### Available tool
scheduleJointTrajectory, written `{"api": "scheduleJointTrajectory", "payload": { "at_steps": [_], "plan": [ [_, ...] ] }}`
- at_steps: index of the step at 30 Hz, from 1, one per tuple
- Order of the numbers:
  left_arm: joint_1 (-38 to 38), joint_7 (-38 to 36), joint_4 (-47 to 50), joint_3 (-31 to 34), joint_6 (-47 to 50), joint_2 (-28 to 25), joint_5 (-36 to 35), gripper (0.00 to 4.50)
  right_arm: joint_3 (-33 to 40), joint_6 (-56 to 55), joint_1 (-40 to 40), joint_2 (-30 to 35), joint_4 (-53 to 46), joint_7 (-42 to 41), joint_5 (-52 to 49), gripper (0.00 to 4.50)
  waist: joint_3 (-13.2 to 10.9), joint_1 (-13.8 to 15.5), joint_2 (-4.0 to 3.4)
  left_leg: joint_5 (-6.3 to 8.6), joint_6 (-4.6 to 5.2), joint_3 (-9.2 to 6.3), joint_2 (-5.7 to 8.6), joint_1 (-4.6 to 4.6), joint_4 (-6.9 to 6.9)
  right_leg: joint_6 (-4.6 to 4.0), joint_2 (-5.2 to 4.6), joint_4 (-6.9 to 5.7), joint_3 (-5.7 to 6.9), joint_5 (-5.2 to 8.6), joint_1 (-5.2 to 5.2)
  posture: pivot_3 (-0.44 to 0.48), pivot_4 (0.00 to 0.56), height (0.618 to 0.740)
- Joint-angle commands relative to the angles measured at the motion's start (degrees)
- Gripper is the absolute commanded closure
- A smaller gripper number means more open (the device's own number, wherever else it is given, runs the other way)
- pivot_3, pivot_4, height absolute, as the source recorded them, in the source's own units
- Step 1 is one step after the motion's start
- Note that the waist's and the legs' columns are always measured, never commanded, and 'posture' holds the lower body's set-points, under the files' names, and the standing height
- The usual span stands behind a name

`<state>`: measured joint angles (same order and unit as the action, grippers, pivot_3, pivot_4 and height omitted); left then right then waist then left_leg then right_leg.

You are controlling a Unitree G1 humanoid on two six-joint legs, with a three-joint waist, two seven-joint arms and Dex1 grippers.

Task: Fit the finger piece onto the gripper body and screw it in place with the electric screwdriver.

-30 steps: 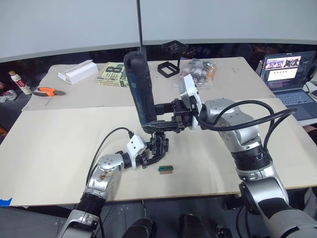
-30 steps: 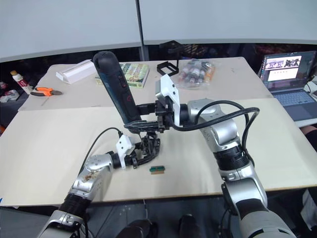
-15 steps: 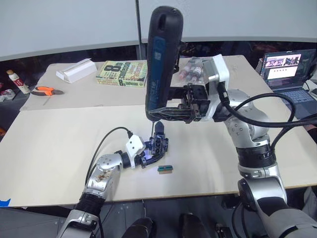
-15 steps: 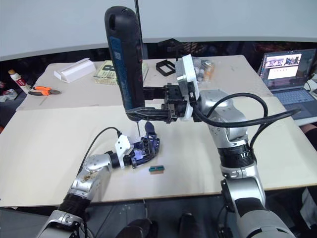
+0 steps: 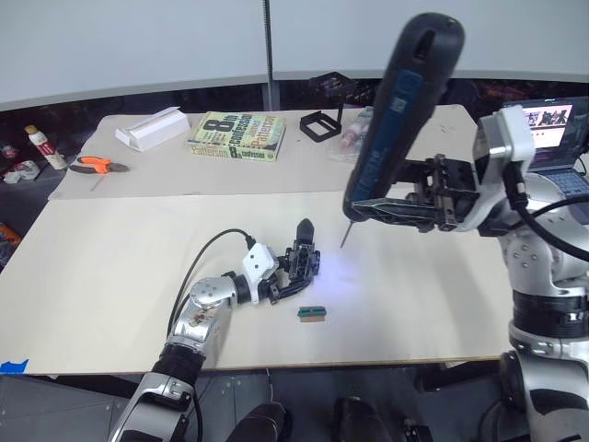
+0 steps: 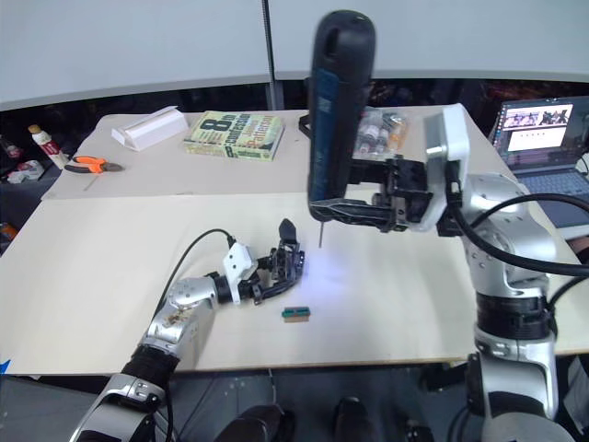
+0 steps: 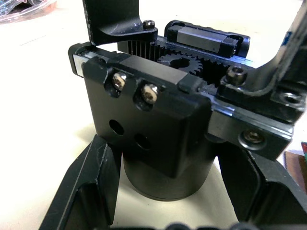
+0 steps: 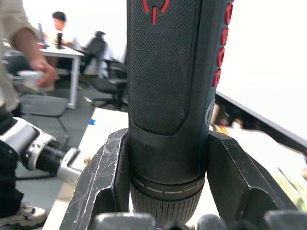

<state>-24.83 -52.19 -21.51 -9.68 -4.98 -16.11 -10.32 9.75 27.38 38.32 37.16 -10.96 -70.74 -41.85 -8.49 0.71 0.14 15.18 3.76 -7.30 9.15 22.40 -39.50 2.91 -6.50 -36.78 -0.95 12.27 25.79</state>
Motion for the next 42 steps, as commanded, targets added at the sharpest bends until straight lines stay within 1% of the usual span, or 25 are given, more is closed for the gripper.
{"api": "scheduleJointTrajectory", "payload": {
  "at_steps": [1,4,5,6,7,8,11,14,19,21,24,26,29,31,35,38,42],
  "plan": [
    [-0.71,0.48,-0.41,1.34,-0.01,-0.02,-0.39,2.08,4.84,1.53,-2.63,2.35,-5.66,2.54,-3.97,2.64,0.00,0.01,0.00,0.00,0.00,0.00,0.00,0.00,0.00,0.00,0.00,0.00,0.00,0.00,0.00,0.000,0.150,0.740],
    [-0.48,-0.10,-0.20,1.70,0.56,-0.14,-1.22,2.08,6.46,2.09,-5.52,3.67,-7.60,4.02,-5.21,2.64,0.00,0.00,0.01,0.00,0.01,0.00,-0.01,0.01,0.00,0.00,0.00,0.01,-0.01,0.00,0.00,0.000,0.150,0.740],
    [-0.41,-0.29,-0.13,1.75,0.65,-0.20,-1.42,1.03,6.82,2.14,-6.21,4.00,-8.07,4.40,-5.56,2.64,-0.01,-0.02,0.01,0.00,0.01,0.00,-0.01,0.01,0.00,0.00,0.00,0.01,-0.01,0.00,-0.01,0.000,0.150,0.740],
    [-0.34,-0.03,0.12,2.46,-0.08,0.05,-2.05,0.72,7.25,2.21,-6.71,4.25,-8.47,5.03,-5.86,2.64,-0.01,-0.02,0.02,0.00,0.01,0.00,-0.01,0.02,0.00,0.00,0.00,0.01,0.00,0.00,0.01,0.000,0.150,0.740],
    [-0.29,0.05,0.31,2.73,-0.15,0.00,-2.21,0.27,7.54,2.17,-7.11,4.55,-8.74,5.33,-6.13,2.64,-0.01,-0.02,0.02,0.00,0.01,0.00,-0.01,0.02,0.00,0.00,0.00,0.01,-0.01,0.00,0.01,0.000,0.150,0.740],
    [-0.02,-0.04,0.73,2.90,0.13,-0.17,-2.36,0.06,7.88,2.29,-7.41,4.91,-8.99,5.68,-6.51,2.64,-0.01,-0.03,0.02,0.00,0.01,0.00,-0.01,0.04,0.00,0.00,0.01,0.01,0.00,0.00,0.03,0.000,0.150,0.740],
    [1.46,-0.67,2.98,3.29,0.99,-1.28,-2.47,0.06,8.74,3.00,-8.28,6.46,-9.72,5.66,-7.81,2.64,-0.02,0.00,0.02,0.00,0.01,0.00,-0.01,0.04,0.00,0.00,0.00,0.01,0.00,0.00,0.04,0.000,0.150,0.740],
    [4.00,-2.37,6.95,4.46,2.99,-3.63,-4.24,0.06,9.85,3.74,-9.27,8.66,-9.80,4.90,-8.95,2.64,-0.02,-0.04,0.03,0.02,0.04,0.00,-0.01,0.06,0.00,0.00,0.00,0.04,0.00,0.00,0.04,0.000,0.150,0.740],
    [9.40,-7.03,13.89,7.33,4.85,-10.62,-7.64,0.06,11.72,3.92,-10.67,12.00,-8.68,3.15,-9.74,2.64,-0.03,-0.02,0.02,0.03,0.04,0.00,-0.03,0.07,0.01,0.00,0.02,0.04,-0.01,0.00,0.08,0.000,0.150,0.740],
    [12.01,-11.81,17.04,9.81,4.95,-13.92,-11.89,0.06,12.74,3.59,-12.39,13.20,-8.10,2.02,-9.33,2.64,-0.04,-0.01,0.01,0.04,0.06,0.00,-0.03,0.05,0.02,0.00,0.02,0.05,-0.01,0.00,0.06,0.000,0.150,0.740],
    [15.70,-19.31,22.58,12.50,7.96,-18.97,-18.66,0.06,14.36,3.37,-15.93,13.98,-8.76,1.35,-9.40,2.64,-0.05,0.01,0.00,0.06,0.08,0.00,-0.04,0.05,0.02,0.00,0.02,0.08,0.00,0.01,0.05,0.000,0.150,0.740],
    [17.87,-22.14,25.76,12.87,8.67,-21.90,-19.96,0.06,15.30,2.66,-18.21,14.34,-9.29,0.96,-8.94,2.64,-0.08,0.11,-0.06,0.06,0.10,0.00,-0.03,0.05,0.02,0.00,0.01,0.09,0.00,0.01,0.04,0.000,0.150,0.740],
    [21.07,-24.52,30.36,12.90,8.87,-24.60,-20.93,0.06,16.96,0.54,-21.95,14.91,-8.47,-0.55,-6.88,2.64,-0.09,0.26,-0.07,0.09,0.15,0.00,-0.02,0.03,0.02,0.00,0.00,0.13,0.00,0.01,-0.03,0.000,0.150,0.740],
    [22.99,-25.17,33.04,12.64,9.63,-25.24,-21.75,0.06,18.22,-0.51,-24.31,14.94,-7.64,-1.05,-5.95,2.64,-0.09,0.24,-0.07,0.13,0.20,0.00,-0.02,0.03,0.03,0.00,0.01,0.16,0.00,0.01,-0.05,0.000,0.150,0.740],
    [24.31,-22.83,34.41,10.34,8.62,-22.74,-19.91,0.06,20.35,-3.27,-28.56,14.54,-5.82,-1.65,-3.62,2.64,-0.09,0.47,-0.07,0.14,0.22,0.01,-0.04,-0.08,0.06,0.00,0.02,0.24,0.01,0.01,-0.21,0.000,0.150,0.740],
    [24.86,-22.70,34.16,9.46,7.64,-22.24,-18.68,0.06,20.33,-3.82,-28.75,14.27,-6.03,-0.74,-3.87,2.64,-0.11,0.39,-0.10,0.25,0.38,0.01,-0.09,-0.34,0.20,-0.01,0.05,0.52,0.03,0.00,-0.53,0.000,0.150,0.740],
    [24.22,-21.36,34.40,9.52,9.09,-21.34,-19.71,0.06,18.34,-2.26,-27.60,13.79,-9.11,0.75,-5.90,2.64,-0.11,0.16,-0.10,0.23,0.35,0.01,-0.14,-0.48,0.45,-0.01,0.07,0.60,0.02,0.01,-0.57,0.000,0.150,0.740]
  ]
}}
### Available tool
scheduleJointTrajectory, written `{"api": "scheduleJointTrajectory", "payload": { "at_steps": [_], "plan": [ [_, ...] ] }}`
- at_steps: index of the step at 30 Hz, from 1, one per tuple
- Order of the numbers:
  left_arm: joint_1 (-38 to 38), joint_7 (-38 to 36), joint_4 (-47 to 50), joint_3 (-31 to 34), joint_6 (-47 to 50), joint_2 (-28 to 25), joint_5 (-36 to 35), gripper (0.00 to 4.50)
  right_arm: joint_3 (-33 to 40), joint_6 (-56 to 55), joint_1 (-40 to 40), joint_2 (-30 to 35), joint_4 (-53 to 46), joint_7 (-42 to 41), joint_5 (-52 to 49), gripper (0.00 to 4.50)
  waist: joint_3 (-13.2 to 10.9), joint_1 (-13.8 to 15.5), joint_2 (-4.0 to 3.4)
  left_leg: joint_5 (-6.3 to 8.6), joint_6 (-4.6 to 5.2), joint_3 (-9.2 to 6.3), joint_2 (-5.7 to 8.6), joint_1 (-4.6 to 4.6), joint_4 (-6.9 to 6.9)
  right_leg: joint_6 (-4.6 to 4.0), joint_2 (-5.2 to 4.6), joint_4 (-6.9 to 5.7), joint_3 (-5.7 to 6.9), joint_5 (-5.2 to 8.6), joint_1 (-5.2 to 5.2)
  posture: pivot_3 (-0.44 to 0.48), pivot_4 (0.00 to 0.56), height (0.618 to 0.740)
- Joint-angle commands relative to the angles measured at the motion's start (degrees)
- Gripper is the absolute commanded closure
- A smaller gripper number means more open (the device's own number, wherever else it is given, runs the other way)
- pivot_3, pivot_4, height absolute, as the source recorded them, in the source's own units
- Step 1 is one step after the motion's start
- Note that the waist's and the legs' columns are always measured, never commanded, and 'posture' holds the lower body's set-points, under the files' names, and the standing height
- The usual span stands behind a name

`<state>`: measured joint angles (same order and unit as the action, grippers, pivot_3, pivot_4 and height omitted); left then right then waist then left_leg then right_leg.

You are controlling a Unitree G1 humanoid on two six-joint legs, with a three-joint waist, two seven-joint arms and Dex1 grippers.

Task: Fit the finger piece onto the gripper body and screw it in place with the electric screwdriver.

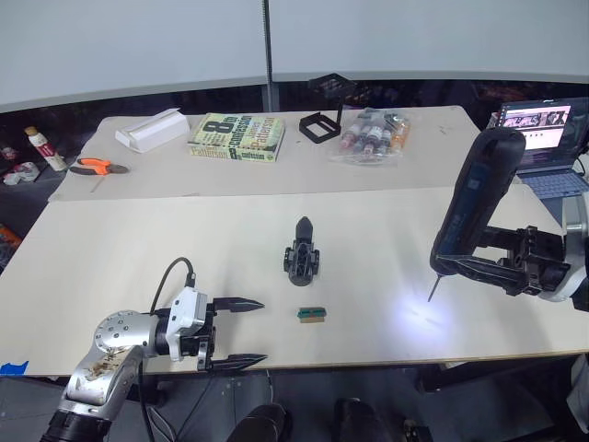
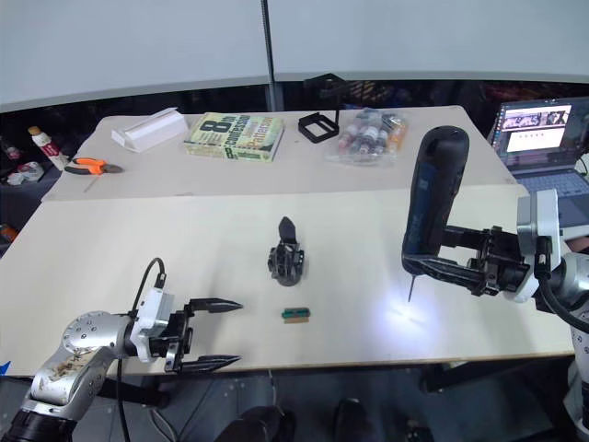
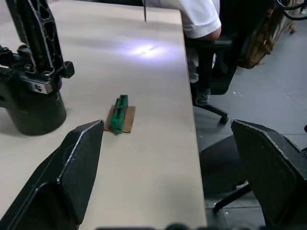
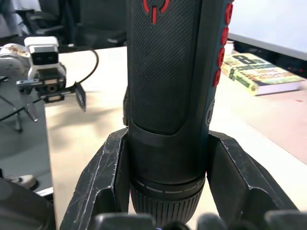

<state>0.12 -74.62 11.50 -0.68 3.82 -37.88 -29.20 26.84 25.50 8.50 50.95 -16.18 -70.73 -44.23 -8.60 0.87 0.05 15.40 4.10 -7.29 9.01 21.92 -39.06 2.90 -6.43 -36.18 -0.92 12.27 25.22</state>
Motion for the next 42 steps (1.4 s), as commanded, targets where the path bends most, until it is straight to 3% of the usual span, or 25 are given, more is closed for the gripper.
{"api": "scheduleJointTrajectory", "payload": {
  "at_steps": [1,7,11,19,35,42],
  "plan": [
    [-1.06,1.29,1.45,0.55,0.46,0.46,-0.86,0.06,0.51,0.39,3.06,0.04,-4.79,1.23,-4.40,2.64,0.00,-0.03,0.00,-0.01,-0.02,0.00,0.00,-0.01,0.04,0.00,0.00,0.01,0.00,0.00,0.00,0.000,0.150,0.740],
    [-3.61,0.56,0.08,-1.23,1.28,0.44,-0.19,0.06,-7.60,5.07,12.96,-1.81,-9.01,6.27,-8.99,2.64,-0.01,-0.13,-0.01,-0.01,-0.02,0.00,-0.02,-0.01,0.05,-0.01,-0.01,0.09,0.01,-0.01,-0.02,0.000,0.150,0.740],
    [-7.40,2.43,-3.82,-4.37,-0.09,2.25,4.53,0.06,-15.61,5.42,19.90,-7.26,-8.58,8.18,-7.96,2.64,-0.02,-0.07,0.00,-0.04,-0.06,0.00,0.02,0.00,0.04,-0.01,-0.02,0.13,0.05,-0.01,-0.06,0.000,0.150,0.740],
    [-11.64,5.33,-8.12,-8.84,-0.48,6.77,9.00,0.06,-26.95,0.42,19.71,-18.42,-8.63,8.30,-1.11,2.64,-0.02,-0.17,0.07,-0.12,-0.17,0.00,0.06,0.12,0.04,0.02,-0.02,0.16,0.07,-0.03,0.07,0.000,0.150,0.740],
    [-12.82,11.72,-8.03,-11.18,1.12,10.45,12.43,0.06,-31.32,-4.39,20.72,-22.63,-3.34,5.97,6.93,2.64,-0.02,-0.20,0.07,-0.17,-0.25,0.00,0.06,0.05,0.02,0.02,0.11,0.07,0.07,-0.03,0.06,0.000,0.150,0.740],
    [-12.86,10.64,-8.21,-11.31,0.99,10.02,12.02,0.06,-31.69,-4.67,19.63,-22.67,-3.06,4.57,7.25,2.64,-0.02,-0.19,0.07,-0.17,-0.25,0.00,0.07,0.05,0.02,0.02,0.12,0.07,0.07,-0.03,0.06,0.000,0.150,0.740]
  ]
}}
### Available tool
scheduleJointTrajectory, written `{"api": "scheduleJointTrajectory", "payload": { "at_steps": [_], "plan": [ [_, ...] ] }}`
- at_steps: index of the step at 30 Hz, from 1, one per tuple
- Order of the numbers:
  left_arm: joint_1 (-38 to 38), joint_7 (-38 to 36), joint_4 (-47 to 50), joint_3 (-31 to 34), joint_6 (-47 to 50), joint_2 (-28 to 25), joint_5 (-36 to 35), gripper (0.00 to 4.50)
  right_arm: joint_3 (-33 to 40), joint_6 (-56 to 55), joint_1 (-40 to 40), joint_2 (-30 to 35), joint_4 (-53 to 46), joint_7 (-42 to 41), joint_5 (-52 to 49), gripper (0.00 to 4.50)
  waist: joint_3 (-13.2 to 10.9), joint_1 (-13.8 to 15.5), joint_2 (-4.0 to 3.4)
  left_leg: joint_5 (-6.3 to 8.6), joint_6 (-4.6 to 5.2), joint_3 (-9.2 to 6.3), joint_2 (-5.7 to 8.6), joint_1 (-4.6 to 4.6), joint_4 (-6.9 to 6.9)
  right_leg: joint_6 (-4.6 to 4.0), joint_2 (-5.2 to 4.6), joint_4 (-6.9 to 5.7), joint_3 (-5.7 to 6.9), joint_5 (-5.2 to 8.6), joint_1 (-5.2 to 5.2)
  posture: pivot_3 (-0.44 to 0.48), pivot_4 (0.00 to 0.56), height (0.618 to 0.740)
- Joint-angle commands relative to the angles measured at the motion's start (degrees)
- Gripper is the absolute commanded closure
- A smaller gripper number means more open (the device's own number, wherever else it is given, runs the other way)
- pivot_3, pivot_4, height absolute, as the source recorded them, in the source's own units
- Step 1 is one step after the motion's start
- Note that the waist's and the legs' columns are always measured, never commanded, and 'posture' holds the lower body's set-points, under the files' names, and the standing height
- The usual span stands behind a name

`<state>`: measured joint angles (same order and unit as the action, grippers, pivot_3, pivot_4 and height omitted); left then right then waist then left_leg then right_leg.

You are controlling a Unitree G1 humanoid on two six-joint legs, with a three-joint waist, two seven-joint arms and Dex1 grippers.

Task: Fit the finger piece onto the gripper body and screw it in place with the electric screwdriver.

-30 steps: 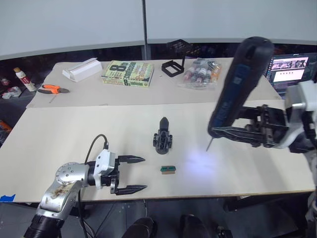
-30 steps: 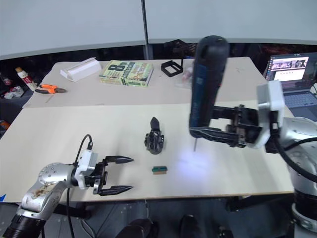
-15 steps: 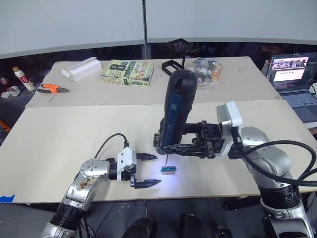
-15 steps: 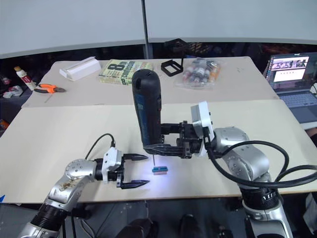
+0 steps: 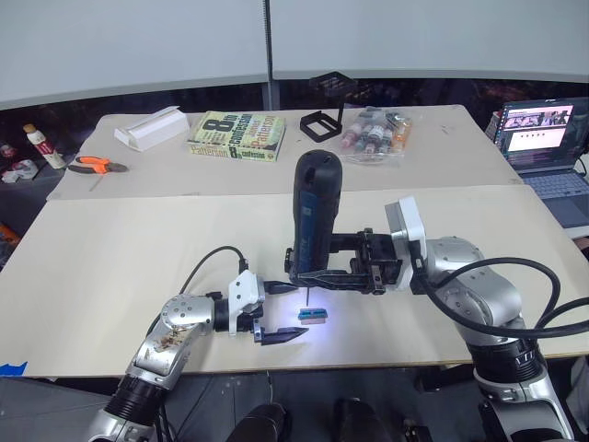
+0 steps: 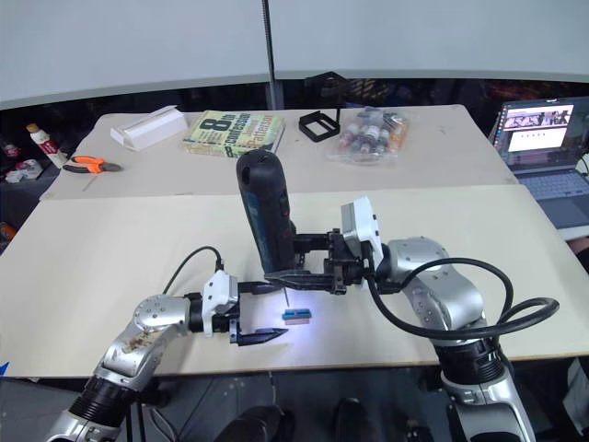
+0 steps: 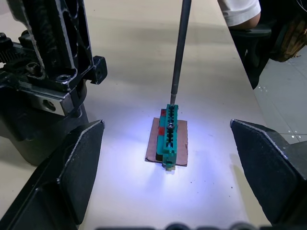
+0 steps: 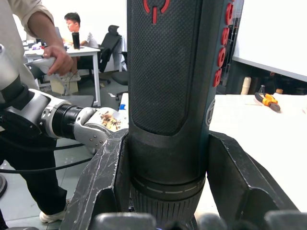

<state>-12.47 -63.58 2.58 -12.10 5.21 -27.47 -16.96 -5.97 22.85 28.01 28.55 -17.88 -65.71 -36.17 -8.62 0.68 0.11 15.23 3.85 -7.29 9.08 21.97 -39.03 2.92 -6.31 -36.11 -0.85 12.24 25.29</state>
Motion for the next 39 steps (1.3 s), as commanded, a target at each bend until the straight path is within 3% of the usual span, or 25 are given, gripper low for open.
{"api": "scheduleJointTrajectory", "payload": {
  "at_steps": [1,39],
  "plan": [
    [-0.25,-0.49,0.69,0.15,-0.41,-0.42,-0.23,0.06,1.09,-2.09,0.03,-0.26,-1.28,-0.56,-0.66,2.64,0.00,0.00,0.00,0.00,0.00,0.00,0.00,0.00,0.00,0.00,0.00,0.00,0.00,0.00,0.00,0.000,0.150,0.740],
    [0.71,-0.09,0.39,-0.96,-0.85,-0.29,1.41,0.06,0.10,-4.18,-1.16,-1.37,1.10,-2.28,2.98,2.64,0.00,-0.01,0.00,0.00,0.00,0.00,0.00,0.00,0.00,0.00,0.01,-0.01,0.00,0.00,0.00,0.000,0.150,0.740]
  ]
}}
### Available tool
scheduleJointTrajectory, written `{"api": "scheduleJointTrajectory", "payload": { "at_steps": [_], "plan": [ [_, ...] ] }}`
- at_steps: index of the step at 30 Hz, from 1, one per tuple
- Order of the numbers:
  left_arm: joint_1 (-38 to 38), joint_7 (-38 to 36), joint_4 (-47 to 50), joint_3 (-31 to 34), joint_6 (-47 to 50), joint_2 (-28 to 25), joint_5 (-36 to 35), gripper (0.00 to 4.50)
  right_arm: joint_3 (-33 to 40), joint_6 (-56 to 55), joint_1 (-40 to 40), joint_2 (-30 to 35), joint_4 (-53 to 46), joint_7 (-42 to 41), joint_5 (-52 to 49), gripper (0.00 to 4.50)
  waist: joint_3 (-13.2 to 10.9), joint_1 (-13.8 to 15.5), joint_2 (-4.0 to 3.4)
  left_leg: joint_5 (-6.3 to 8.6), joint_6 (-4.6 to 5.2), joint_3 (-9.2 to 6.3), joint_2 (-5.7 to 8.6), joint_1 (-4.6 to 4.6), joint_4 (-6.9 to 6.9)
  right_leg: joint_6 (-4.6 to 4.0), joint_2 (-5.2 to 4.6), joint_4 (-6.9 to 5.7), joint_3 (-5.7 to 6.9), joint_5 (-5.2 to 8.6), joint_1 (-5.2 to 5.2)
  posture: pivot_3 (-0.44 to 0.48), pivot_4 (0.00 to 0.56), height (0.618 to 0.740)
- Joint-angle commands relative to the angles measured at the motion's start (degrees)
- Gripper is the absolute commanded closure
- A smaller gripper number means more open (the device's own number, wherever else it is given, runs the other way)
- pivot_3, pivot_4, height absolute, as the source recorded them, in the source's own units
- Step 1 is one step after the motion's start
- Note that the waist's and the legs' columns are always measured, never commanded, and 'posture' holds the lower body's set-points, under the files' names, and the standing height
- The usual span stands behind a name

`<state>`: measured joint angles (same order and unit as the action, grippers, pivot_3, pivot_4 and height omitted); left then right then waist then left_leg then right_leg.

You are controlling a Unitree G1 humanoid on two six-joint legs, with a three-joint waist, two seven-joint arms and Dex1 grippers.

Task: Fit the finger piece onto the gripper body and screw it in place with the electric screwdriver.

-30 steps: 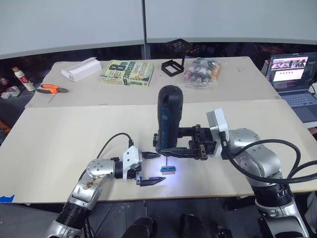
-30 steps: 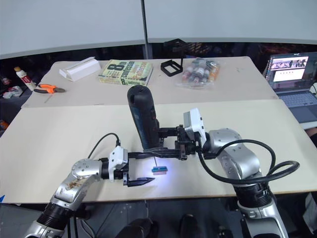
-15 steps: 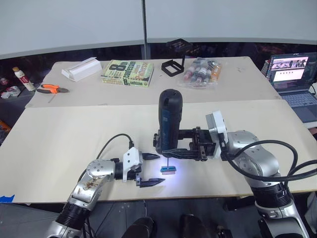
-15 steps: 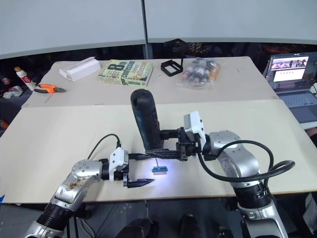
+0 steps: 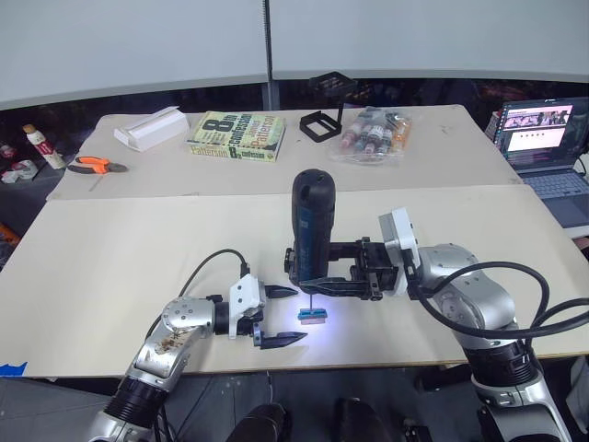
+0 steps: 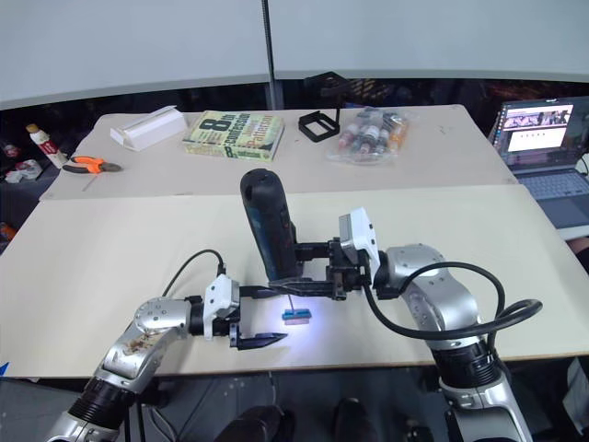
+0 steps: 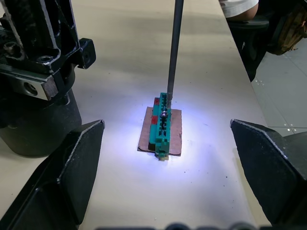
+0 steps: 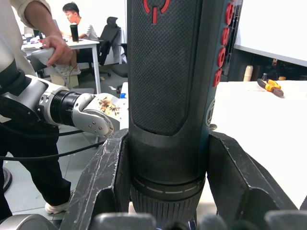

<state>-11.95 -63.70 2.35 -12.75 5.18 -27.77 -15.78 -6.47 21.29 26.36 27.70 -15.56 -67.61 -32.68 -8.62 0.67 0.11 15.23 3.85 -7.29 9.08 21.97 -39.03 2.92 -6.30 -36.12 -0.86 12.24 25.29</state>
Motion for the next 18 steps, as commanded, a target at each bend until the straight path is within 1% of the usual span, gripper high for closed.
{"api": "scheduleJointTrajectory", "payload": {
  "at_steps": [1,18],
  "plan": [
    [0.20,0.04,0.63,-0.31,-0.81,0.00,0.22,0.06,0.59,-2.67,0.51,-0.55,-1.14,-0.36,-0.47,2.64,0.00,0.00,0.00,0.00,0.00,0.00,0.00,0.00,0.00,0.00,0.00,0.00,0.00,0.00,0.00,0.000,0.150,0.740],
    [0.58,0.22,0.85,-0.22,-0.93,0.01,0.22,0.06,-0.07,-3.30,0.48,-0.53,-0.48,-0.33,-0.10,2.64,0.00,-0.01,0.00,0.00,0.00,0.00,0.00,0.00,0.00,0.00,0.01,-0.01,0.00,0.00,0.00,0.000,0.150,0.740]
  ]
}}
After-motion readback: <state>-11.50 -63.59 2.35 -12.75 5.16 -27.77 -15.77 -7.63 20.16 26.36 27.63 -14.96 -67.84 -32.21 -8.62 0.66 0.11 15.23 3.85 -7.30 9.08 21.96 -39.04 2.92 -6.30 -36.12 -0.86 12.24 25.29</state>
